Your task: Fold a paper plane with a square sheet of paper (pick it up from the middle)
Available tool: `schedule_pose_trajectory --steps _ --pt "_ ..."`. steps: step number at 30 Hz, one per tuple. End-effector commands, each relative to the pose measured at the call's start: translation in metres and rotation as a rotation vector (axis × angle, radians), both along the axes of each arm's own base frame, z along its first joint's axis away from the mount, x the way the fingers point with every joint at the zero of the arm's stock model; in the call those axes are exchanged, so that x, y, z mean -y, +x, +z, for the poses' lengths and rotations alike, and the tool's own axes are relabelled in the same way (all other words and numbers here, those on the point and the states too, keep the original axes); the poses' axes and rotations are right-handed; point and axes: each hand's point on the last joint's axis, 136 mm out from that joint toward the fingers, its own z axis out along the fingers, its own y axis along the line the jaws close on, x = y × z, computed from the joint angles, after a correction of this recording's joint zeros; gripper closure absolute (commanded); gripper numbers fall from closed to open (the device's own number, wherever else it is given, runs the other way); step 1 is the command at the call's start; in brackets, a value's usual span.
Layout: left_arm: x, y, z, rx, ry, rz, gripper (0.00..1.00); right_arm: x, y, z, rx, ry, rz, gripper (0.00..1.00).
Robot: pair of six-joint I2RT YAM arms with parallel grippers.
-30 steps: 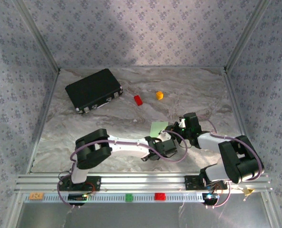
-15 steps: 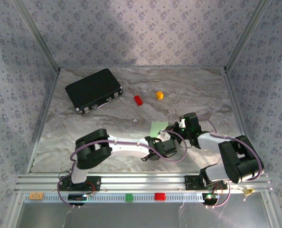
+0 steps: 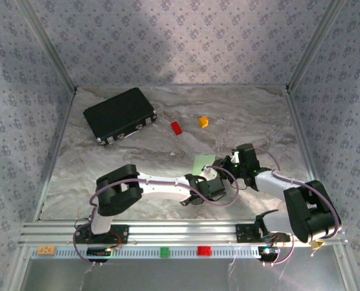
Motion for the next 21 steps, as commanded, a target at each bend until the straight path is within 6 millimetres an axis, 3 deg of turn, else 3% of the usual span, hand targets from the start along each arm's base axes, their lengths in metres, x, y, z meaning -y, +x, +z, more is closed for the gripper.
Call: schedule_pose_trajectory --steps 1,5,21 --pt "-0.001 0.001 0.006 -0.013 -0.054 0.027 1.0 0.015 -0.006 -0.007 -0.023 -0.065 -0.02 0.78" --pt "-0.002 0.002 0.007 -0.051 -0.113 0.039 1.0 0.024 -0.009 -0.006 -0.019 -0.089 -0.031 0.72" --pt "0.005 -0.003 0.002 -0.204 -0.292 0.034 1.0 0.037 -0.013 0.003 0.014 -0.116 -0.041 0.7"
